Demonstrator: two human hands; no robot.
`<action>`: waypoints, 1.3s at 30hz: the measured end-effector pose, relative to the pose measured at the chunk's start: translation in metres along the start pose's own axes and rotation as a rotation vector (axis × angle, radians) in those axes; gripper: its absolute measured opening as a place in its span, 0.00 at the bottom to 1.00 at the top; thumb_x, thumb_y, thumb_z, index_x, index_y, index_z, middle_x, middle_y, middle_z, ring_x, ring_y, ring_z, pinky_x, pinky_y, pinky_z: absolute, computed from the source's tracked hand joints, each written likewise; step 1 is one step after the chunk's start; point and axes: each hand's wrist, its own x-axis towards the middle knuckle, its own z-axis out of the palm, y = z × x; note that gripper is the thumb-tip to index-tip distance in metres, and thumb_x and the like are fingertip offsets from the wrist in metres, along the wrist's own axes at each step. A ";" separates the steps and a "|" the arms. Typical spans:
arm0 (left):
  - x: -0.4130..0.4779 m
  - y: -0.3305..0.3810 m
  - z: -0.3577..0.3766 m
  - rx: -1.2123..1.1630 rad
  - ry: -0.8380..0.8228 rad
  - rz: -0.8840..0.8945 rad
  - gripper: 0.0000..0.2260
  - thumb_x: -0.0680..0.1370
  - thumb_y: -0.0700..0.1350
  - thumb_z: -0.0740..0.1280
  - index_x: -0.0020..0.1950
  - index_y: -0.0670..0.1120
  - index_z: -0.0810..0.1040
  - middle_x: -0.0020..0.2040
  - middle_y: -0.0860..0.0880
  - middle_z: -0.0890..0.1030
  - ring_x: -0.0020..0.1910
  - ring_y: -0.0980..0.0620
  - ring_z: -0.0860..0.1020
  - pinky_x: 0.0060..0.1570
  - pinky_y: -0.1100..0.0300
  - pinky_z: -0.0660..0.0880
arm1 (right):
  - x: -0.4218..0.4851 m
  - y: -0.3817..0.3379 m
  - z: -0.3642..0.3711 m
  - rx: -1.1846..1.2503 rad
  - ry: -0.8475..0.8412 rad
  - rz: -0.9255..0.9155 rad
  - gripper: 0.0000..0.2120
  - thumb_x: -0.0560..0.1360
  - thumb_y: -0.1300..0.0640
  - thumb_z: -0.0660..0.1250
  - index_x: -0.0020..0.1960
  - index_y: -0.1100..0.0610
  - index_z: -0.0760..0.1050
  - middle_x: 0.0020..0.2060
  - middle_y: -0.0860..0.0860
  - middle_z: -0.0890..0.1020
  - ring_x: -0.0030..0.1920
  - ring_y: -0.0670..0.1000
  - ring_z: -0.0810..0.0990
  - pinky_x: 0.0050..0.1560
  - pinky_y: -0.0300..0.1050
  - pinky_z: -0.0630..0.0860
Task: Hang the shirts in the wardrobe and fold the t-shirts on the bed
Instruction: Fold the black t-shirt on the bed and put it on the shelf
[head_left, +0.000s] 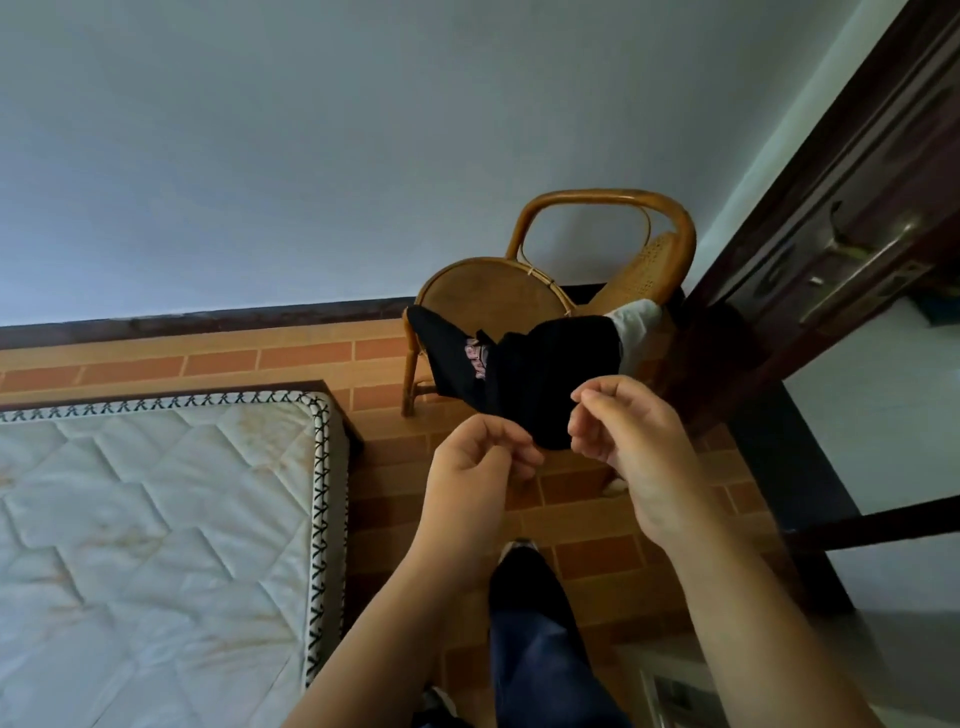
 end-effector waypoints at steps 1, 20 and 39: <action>0.014 0.003 0.008 0.010 0.000 0.002 0.14 0.78 0.30 0.55 0.42 0.44 0.76 0.34 0.51 0.80 0.32 0.61 0.76 0.32 0.73 0.70 | 0.017 -0.002 -0.005 0.002 -0.009 0.007 0.08 0.79 0.62 0.60 0.43 0.57 0.75 0.29 0.48 0.78 0.33 0.47 0.76 0.41 0.43 0.74; 0.246 -0.039 0.111 0.570 0.023 -0.216 0.07 0.78 0.38 0.60 0.53 0.47 0.73 0.48 0.50 0.78 0.38 0.55 0.74 0.40 0.60 0.71 | 0.272 0.048 -0.082 -0.273 -0.043 0.401 0.06 0.79 0.58 0.59 0.44 0.54 0.72 0.41 0.51 0.76 0.40 0.48 0.74 0.35 0.39 0.67; 0.290 -0.094 0.109 1.189 -0.142 -0.219 0.17 0.80 0.48 0.61 0.67 0.43 0.67 0.65 0.44 0.67 0.66 0.44 0.65 0.59 0.54 0.68 | 0.298 0.089 -0.076 -0.407 -0.099 0.424 0.14 0.75 0.59 0.68 0.59 0.59 0.74 0.44 0.51 0.77 0.45 0.50 0.77 0.40 0.40 0.72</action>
